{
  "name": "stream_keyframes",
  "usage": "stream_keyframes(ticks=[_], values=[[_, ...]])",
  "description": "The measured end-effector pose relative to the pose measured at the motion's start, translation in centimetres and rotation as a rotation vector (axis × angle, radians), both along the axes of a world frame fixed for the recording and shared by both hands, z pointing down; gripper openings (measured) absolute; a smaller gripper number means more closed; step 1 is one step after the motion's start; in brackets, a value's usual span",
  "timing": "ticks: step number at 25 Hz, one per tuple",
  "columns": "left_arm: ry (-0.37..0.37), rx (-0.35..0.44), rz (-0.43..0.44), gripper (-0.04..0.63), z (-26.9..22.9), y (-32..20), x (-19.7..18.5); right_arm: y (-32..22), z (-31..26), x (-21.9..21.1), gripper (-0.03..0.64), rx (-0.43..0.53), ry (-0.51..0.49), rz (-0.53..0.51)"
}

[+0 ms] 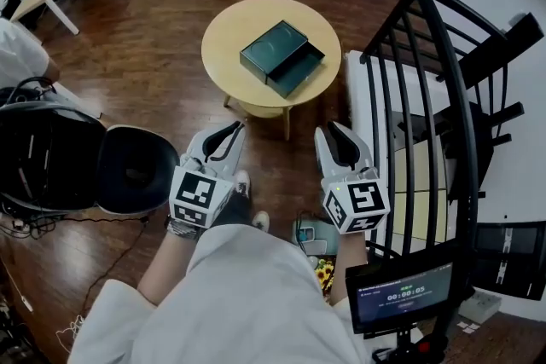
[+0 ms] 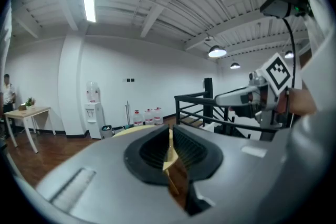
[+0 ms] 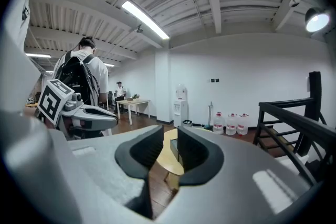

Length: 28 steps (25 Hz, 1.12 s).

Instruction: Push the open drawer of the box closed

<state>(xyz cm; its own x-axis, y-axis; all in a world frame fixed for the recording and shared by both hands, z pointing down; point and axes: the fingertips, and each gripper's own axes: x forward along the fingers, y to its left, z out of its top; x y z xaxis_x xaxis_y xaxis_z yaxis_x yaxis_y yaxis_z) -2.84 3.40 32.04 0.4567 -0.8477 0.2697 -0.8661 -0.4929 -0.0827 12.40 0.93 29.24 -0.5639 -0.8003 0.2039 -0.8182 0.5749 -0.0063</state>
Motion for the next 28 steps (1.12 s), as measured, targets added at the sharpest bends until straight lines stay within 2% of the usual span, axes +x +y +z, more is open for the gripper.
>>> stream_keyframes(ticks=[9, 17, 22, 28], values=[[0.009, -0.019, 0.041, 0.031, 1.2, -6.6, 0.0, -5.6, 1.5, 0.7, 0.086, -0.039, 0.041, 0.053], [0.002, -0.046, 0.076, 0.031, 2.0, -13.1, -1.9, -11.2, 2.4, -0.7, 0.092, -0.074, 0.069, 0.071], [-0.002, -0.073, 0.103, 0.051, 2.1, -16.8, -3.1, -13.5, 3.6, -1.5, 0.101, -0.140, 0.101, 0.083], [-0.013, -0.147, 0.114, 0.078, 4.9, -20.2, -5.2, -15.4, 8.3, -1.3, 0.129, -0.263, 0.151, 0.120]])
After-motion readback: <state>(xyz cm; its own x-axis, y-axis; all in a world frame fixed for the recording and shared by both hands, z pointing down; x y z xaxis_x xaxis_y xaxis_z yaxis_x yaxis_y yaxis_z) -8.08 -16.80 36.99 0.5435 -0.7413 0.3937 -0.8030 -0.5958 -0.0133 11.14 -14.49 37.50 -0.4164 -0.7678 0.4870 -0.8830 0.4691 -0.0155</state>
